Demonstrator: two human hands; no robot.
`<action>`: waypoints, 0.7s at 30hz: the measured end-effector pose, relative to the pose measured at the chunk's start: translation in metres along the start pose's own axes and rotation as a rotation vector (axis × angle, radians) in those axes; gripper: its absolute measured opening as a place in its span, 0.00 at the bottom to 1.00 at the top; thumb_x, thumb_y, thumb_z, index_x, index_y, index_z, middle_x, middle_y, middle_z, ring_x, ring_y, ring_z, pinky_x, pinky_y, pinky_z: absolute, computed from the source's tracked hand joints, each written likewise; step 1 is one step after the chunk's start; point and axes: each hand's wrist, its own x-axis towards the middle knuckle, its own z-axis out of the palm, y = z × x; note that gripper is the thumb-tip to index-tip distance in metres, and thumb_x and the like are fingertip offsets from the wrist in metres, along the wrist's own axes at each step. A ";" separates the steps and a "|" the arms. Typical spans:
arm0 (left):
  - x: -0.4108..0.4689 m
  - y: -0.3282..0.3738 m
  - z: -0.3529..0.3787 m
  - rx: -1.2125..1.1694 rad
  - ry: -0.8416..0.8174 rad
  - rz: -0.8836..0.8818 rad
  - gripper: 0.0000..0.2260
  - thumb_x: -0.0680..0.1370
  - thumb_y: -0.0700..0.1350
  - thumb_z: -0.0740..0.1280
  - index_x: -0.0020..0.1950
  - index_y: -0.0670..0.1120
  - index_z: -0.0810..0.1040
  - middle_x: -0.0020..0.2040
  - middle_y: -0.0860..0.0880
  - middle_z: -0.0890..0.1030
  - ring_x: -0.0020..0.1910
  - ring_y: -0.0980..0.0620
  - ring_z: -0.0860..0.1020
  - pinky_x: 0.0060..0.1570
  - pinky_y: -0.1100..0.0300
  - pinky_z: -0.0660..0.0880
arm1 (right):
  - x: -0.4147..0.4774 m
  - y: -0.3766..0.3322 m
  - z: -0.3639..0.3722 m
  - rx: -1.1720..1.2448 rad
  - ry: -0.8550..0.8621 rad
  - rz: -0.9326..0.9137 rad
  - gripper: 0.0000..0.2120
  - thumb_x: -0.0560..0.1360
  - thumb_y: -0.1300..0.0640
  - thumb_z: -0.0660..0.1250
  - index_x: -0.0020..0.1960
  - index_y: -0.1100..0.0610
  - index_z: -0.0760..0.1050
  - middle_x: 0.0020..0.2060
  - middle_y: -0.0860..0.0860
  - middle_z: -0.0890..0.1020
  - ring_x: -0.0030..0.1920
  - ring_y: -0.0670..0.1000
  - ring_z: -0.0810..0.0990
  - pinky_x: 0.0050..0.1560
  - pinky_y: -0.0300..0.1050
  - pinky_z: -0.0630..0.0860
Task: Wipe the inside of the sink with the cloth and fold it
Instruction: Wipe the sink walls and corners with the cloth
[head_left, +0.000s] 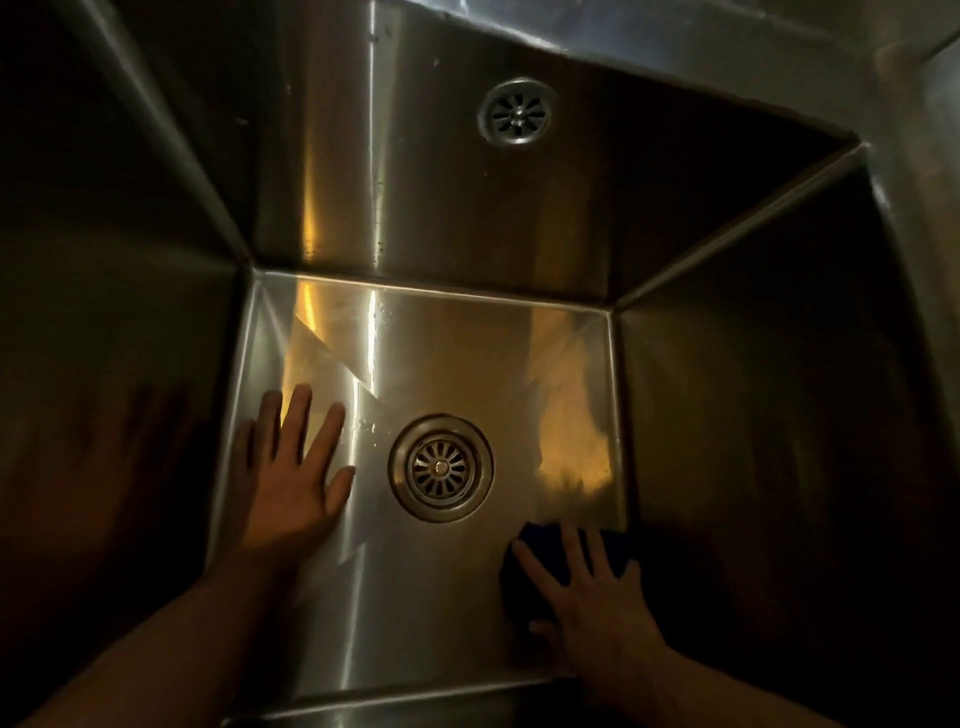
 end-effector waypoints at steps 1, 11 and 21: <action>0.001 -0.001 0.001 0.008 0.014 -0.002 0.30 0.75 0.60 0.52 0.76 0.52 0.61 0.79 0.45 0.54 0.78 0.43 0.47 0.73 0.42 0.47 | 0.002 0.002 -0.001 -0.049 0.052 -0.017 0.37 0.77 0.33 0.54 0.75 0.38 0.33 0.77 0.63 0.48 0.75 0.67 0.51 0.62 0.74 0.60; 0.003 -0.007 0.014 0.069 0.114 0.028 0.30 0.76 0.61 0.53 0.77 0.53 0.59 0.79 0.45 0.53 0.78 0.42 0.49 0.73 0.41 0.50 | 0.082 0.023 -0.050 0.159 0.703 0.328 0.32 0.72 0.40 0.67 0.70 0.55 0.65 0.54 0.65 0.75 0.47 0.64 0.77 0.37 0.54 0.75; 0.004 -0.003 0.005 0.032 0.145 0.040 0.28 0.77 0.59 0.55 0.76 0.52 0.62 0.78 0.44 0.56 0.78 0.42 0.52 0.73 0.42 0.53 | 0.189 0.031 -0.173 0.663 0.859 0.887 0.33 0.77 0.36 0.56 0.71 0.59 0.58 0.67 0.67 0.64 0.61 0.69 0.69 0.51 0.65 0.72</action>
